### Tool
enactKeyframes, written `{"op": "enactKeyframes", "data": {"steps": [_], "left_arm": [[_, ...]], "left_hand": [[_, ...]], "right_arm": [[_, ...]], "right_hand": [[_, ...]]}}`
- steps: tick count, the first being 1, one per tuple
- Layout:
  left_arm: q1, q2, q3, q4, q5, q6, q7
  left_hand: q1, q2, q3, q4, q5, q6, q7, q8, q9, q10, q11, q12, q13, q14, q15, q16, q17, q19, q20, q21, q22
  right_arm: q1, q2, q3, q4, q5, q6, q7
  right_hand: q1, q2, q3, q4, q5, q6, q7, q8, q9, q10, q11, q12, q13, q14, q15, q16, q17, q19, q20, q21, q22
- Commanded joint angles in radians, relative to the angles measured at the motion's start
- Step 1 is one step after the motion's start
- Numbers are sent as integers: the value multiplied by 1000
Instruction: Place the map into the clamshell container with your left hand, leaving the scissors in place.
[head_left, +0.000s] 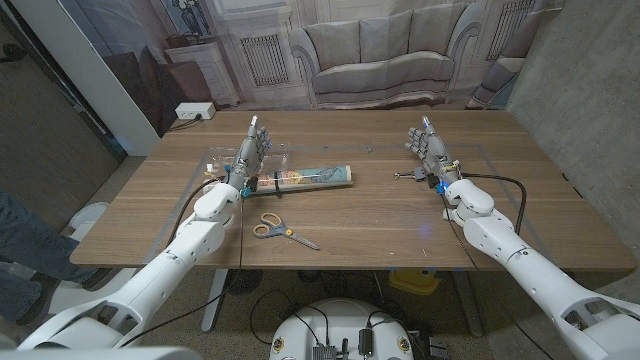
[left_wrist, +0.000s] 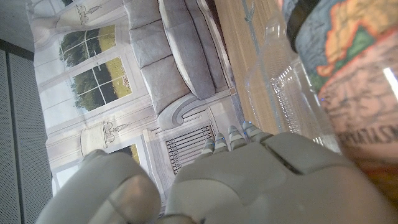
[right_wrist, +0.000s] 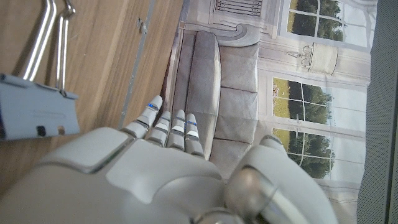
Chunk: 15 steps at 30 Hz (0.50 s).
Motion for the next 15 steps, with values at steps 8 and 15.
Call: {"op": "enactKeyframes", "data": {"steps": [8,15], "left_arm": [[19,9,-6,-28,1,-12,2],[26,25,-11,-64,11,-6,17]], "left_hand": [[14,9,1,0,12,4,0,7,1,3,-1,6,3,2,-1,6,1,-4,-35,3,4],[20,14,2,-3,14,9,0,7,1,9,2,7,3,7,3,6,1,-4,-30,1,4]], "right_arm": [[-35,-10,3,-48,9,-24,-25],[-52,-9,8,-63,10,-17,-40]], "right_hand": [[8,5,4,2,2,12,-2,3,2,10,-2,3,3,12,-1,5,3,10,-25,-4,3],[8,7,4,1,1,13,-2,3,2,12,-1,3,3,14,-1,5,3,11,-23,-8,3]]}}
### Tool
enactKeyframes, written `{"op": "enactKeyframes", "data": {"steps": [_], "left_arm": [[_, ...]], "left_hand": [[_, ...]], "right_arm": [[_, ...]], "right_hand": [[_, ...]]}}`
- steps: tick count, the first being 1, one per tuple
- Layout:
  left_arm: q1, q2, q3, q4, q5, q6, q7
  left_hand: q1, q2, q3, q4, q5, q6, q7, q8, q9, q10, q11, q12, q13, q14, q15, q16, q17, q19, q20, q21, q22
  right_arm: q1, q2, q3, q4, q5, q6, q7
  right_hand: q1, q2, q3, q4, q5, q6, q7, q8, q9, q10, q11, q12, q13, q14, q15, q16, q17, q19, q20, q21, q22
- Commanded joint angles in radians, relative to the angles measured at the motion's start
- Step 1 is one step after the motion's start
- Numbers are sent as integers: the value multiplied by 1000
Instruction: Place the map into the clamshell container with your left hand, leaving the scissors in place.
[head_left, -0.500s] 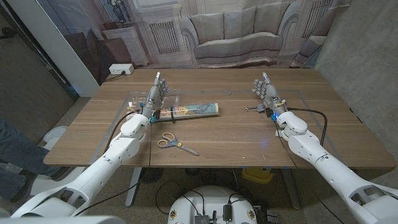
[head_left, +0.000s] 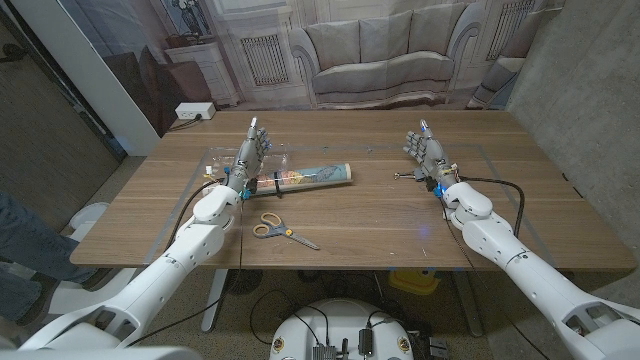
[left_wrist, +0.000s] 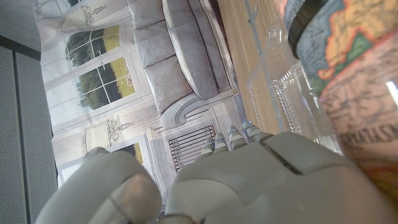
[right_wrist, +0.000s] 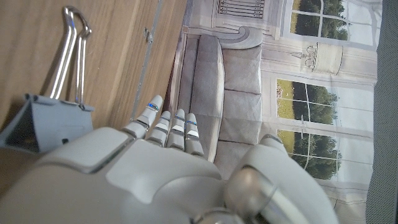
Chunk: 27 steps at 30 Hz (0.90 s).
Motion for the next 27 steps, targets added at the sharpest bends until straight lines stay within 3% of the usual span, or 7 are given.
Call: {"op": "enactKeyframes", "data": {"steps": [1,15,27], "left_arm": [[13,22,-7,-49,16,7,19],[50,68,-18,-152,55,26,71],[66,90,-13,-197,127,15,117]], "left_hand": [[9,3,2,-3,11,9,0,8,1,5,5,7,3,7,2,6,1,-4,-29,1,4],[29,24,10,-12,17,27,3,11,2,22,8,10,3,29,5,9,1,2,-24,1,4],[47,37,14,-19,19,44,3,14,2,42,3,15,4,46,3,11,0,12,-22,1,4]], "right_arm": [[-28,-3,7,-26,0,5,-24],[-21,4,2,-11,-3,7,-21],[-27,12,14,-9,10,27,-20]], "right_hand": [[5,3,4,1,1,9,2,3,2,9,4,4,3,14,-2,5,1,12,-23,-2,3],[6,7,3,0,0,17,1,4,3,17,4,5,3,20,0,5,1,16,-21,-9,3],[8,10,4,-1,-1,19,1,4,3,19,7,5,3,24,-1,5,1,20,-19,-14,4]]}}
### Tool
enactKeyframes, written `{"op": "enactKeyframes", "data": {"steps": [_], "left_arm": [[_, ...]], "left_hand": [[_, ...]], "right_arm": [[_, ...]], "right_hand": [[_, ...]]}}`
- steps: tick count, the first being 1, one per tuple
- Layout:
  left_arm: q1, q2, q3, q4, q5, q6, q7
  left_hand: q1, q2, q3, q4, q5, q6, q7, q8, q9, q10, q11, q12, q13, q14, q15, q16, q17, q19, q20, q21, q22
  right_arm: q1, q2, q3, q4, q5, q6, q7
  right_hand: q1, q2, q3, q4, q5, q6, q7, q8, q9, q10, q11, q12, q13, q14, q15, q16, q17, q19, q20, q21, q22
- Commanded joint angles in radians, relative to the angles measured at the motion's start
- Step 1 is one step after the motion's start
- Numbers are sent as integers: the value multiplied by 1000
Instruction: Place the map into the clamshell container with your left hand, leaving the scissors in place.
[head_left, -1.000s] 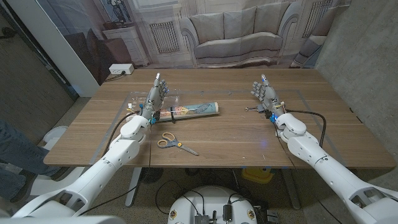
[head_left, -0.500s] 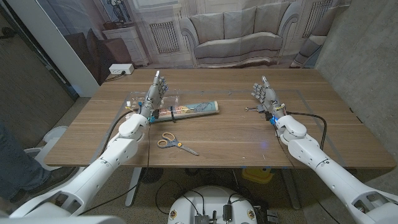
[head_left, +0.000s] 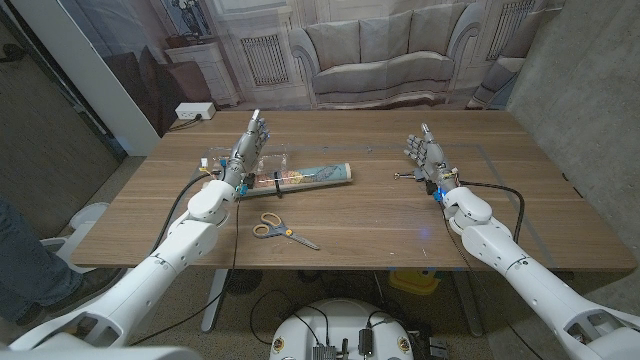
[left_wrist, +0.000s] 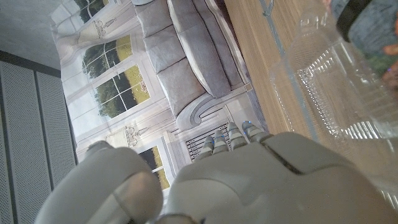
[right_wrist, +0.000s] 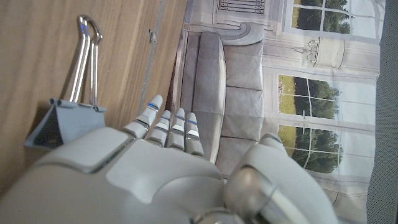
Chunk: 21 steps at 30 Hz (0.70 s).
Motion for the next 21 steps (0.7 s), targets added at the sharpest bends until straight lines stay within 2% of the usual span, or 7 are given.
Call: {"op": "enactKeyframes", "data": {"steps": [1,8,21], "left_arm": [[22,27,2,-59,69,-9,51],[40,51,3,-106,143,20,119],[63,78,-2,-155,227,46,184]], "left_hand": [[14,3,1,-6,4,7,-2,6,2,10,-1,3,4,5,-2,3,3,11,-18,2,4],[34,13,1,-15,6,48,0,14,2,52,4,12,5,54,-1,12,5,61,-22,16,6],[46,16,1,-20,7,66,-3,17,3,69,2,14,5,67,-3,12,5,65,-23,15,7]], "right_arm": [[-1,1,6,-1,1,14,-2],[-2,0,9,-12,0,11,-12],[-6,5,10,-17,0,11,-22]], "right_hand": [[4,6,4,-1,-2,9,1,4,3,10,-3,5,3,13,-1,5,1,9,-19,-8,4],[5,7,4,-2,-2,9,1,3,3,11,-3,5,3,13,0,4,1,11,-19,-11,4],[6,9,3,-4,-4,10,1,3,3,14,-2,5,3,16,0,4,1,14,-19,-17,4]]}}
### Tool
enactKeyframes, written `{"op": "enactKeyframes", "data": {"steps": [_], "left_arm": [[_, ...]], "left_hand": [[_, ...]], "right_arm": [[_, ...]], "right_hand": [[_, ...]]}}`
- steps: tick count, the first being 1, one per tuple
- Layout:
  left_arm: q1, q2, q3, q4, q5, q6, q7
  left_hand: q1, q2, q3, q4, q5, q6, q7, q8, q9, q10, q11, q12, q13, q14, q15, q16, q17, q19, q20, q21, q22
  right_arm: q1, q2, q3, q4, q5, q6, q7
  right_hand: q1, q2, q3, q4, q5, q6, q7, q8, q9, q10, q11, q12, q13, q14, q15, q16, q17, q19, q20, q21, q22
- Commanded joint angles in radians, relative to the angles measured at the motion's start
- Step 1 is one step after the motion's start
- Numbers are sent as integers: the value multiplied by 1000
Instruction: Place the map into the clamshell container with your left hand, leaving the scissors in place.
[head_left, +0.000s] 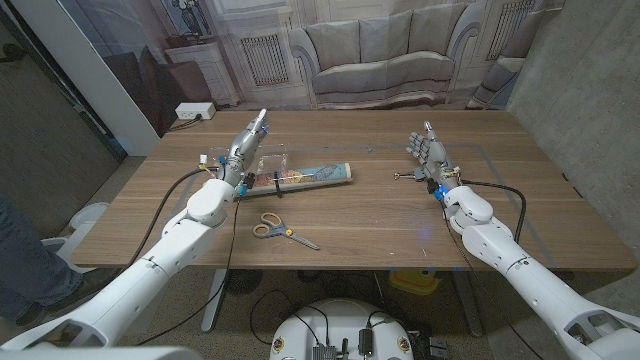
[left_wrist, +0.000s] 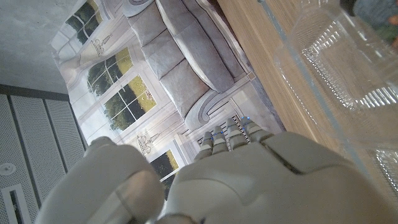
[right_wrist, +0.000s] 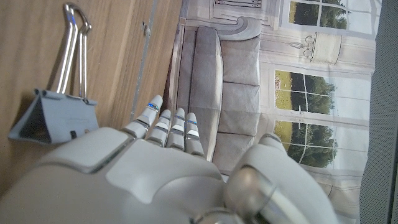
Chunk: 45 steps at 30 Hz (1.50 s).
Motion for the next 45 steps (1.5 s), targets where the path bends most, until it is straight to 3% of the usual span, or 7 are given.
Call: {"op": "enactKeyframes", "data": {"steps": [1,16,26,45], "left_arm": [[24,25,-4,-47,86,23,69],[52,53,8,-125,315,105,231],[56,65,20,-163,417,171,280],[69,100,52,-285,609,378,344]], "left_hand": [[10,1,0,-6,7,12,2,10,3,8,-4,8,5,7,-4,4,3,4,-22,6,2],[46,7,2,-23,11,65,-7,19,3,57,-15,15,6,53,-19,8,2,34,-30,10,2],[68,9,3,-34,14,94,-9,23,4,87,-21,19,6,81,-25,10,2,63,-33,16,2],[106,10,3,-53,23,158,-11,33,4,146,-37,25,6,142,-39,16,2,102,-36,21,3]], "right_arm": [[-1,4,1,-6,-2,2,-9],[1,10,2,-8,-3,7,-13],[-12,8,5,-21,-4,11,-24],[-12,13,3,-12,-4,20,-17]], "right_hand": [[3,6,3,-4,-4,11,0,3,3,7,-2,5,3,6,0,4,1,9,-13,-3,4],[4,7,2,-5,-5,13,-1,2,3,9,0,5,4,8,0,3,1,11,-12,-9,5],[5,9,1,-6,-6,12,-1,1,3,11,-2,5,4,9,2,3,1,12,-12,-13,5],[9,11,1,-10,-8,16,-1,1,3,13,-1,4,4,13,0,2,1,16,-10,-22,5]]}}
